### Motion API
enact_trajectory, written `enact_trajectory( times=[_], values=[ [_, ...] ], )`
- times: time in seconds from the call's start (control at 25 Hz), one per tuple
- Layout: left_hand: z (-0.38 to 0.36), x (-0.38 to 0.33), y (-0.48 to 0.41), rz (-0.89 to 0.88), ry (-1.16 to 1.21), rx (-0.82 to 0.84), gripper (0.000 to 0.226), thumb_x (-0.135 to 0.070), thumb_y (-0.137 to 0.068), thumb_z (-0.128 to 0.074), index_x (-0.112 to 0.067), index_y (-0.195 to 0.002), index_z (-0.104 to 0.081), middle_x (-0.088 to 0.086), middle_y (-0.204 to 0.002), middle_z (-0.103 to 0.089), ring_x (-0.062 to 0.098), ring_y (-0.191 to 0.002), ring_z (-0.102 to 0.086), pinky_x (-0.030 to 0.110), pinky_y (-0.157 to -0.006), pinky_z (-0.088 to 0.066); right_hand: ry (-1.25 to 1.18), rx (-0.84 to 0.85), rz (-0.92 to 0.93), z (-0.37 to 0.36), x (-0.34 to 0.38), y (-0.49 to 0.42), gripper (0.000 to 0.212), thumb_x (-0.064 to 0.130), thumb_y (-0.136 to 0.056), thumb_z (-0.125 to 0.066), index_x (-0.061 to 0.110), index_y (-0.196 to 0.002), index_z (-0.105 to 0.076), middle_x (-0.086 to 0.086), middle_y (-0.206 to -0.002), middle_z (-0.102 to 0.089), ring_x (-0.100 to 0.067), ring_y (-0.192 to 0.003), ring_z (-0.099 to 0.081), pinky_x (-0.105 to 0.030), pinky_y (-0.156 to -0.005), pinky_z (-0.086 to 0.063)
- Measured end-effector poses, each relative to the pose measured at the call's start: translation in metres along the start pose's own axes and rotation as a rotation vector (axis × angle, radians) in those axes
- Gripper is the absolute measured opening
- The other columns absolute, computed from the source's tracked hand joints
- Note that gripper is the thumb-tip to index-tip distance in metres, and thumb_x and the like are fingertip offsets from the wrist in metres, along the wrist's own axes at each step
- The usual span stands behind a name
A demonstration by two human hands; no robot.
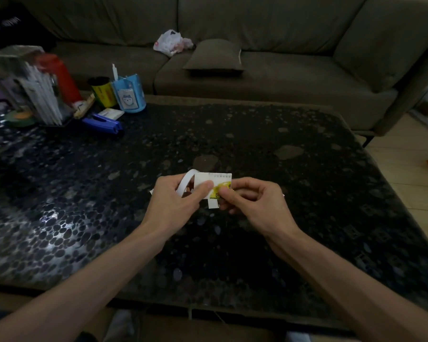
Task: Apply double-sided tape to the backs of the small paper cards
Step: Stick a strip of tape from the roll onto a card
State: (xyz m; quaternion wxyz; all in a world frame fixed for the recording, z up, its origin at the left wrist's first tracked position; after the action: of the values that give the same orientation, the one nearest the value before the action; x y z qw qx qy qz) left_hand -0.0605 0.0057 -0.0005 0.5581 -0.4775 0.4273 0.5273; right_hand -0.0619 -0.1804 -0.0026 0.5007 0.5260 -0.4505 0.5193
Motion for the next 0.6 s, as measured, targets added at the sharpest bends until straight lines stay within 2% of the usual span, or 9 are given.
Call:
enact_trajectory(
  times=[0.16, 0.24, 0.32, 0.44, 0.52, 0.6],
  values=[
    [0.007, 0.001, 0.004, 0.001, -0.022, -0.008, 0.005, -0.03, -0.094, -0.075, -0.032, -0.095, -0.08, -0.011, -0.069, -0.073, -0.001, -0.055, -0.06, 0.014, -0.051, -0.046, 0.029, -0.036, -0.052, -0.004, -0.006, -0.006, 0.002, 0.02, -0.092, -0.078, 0.019, -0.094, -0.078, 0.002, -0.083, -0.081, -0.01, -0.078, -0.078, -0.014, -0.062, -0.057],
    [0.021, 0.006, 0.001, 0.075, 0.007, -0.059, 0.009, -0.032, -0.097, -0.071, -0.029, -0.097, -0.079, -0.012, -0.069, -0.072, 0.0, -0.055, -0.059, 0.014, -0.048, -0.045, 0.025, -0.086, -0.086, -0.006, -0.011, -0.013, 0.006, 0.019, -0.095, -0.075, 0.024, -0.095, -0.078, 0.007, -0.083, -0.08, -0.008, -0.079, -0.078, -0.015, -0.063, -0.058],
    [0.04, 0.014, -0.006, 0.208, 0.069, -0.1, 0.019, -0.029, -0.105, -0.058, -0.023, -0.107, -0.076, -0.01, -0.071, -0.069, 0.002, -0.055, -0.057, 0.015, -0.045, -0.041, 0.047, -0.154, -0.138, -0.006, -0.017, -0.023, 0.011, 0.018, -0.098, -0.071, 0.028, -0.099, -0.076, 0.008, -0.083, -0.079, -0.006, -0.078, -0.077, -0.015, -0.061, -0.057],
    [0.064, 0.019, -0.009, 0.295, 0.085, 0.027, 0.026, -0.008, -0.109, -0.044, -0.003, -0.127, -0.062, 0.002, -0.078, -0.067, 0.009, -0.055, -0.058, 0.02, -0.045, -0.043, 0.119, -0.196, -0.178, -0.016, -0.027, -0.041, 0.011, 0.021, -0.099, -0.07, 0.027, -0.108, -0.074, 0.002, -0.089, -0.077, -0.01, -0.078, -0.074, -0.019, -0.065, -0.055],
    [0.073, 0.019, -0.002, 0.27, 0.01, 0.174, 0.025, -0.004, -0.11, -0.041, -0.001, -0.126, -0.059, 0.003, -0.081, -0.074, 0.009, -0.063, -0.066, 0.019, -0.057, -0.053, 0.141, -0.186, -0.189, -0.03, -0.033, -0.049, 0.012, 0.023, -0.099, -0.072, 0.026, -0.11, -0.074, 0.002, -0.088, -0.077, -0.009, -0.079, -0.073, -0.023, -0.069, -0.056],
    [0.082, 0.017, 0.006, 0.208, -0.136, 0.284, 0.026, -0.012, -0.108, -0.043, -0.008, -0.12, -0.066, 0.0, -0.09, -0.081, 0.006, -0.082, -0.074, 0.014, -0.078, -0.054, 0.15, -0.16, -0.192, -0.047, -0.037, -0.056, 0.014, 0.023, -0.097, -0.074, 0.025, -0.111, -0.075, 0.003, -0.083, -0.078, -0.008, -0.075, -0.073, -0.022, -0.068, -0.055]
  ],
)
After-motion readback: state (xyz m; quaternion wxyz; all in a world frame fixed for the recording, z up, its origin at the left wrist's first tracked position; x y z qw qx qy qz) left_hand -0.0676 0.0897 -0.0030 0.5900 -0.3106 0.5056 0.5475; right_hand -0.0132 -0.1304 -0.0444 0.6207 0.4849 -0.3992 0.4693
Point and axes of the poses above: each hand's wrist, its own y-axis away from the middle knuckle, its own z-axis out of the back of the hand, x = y × z, the point moved 5 cm from there along -y, towards the middle knuckle
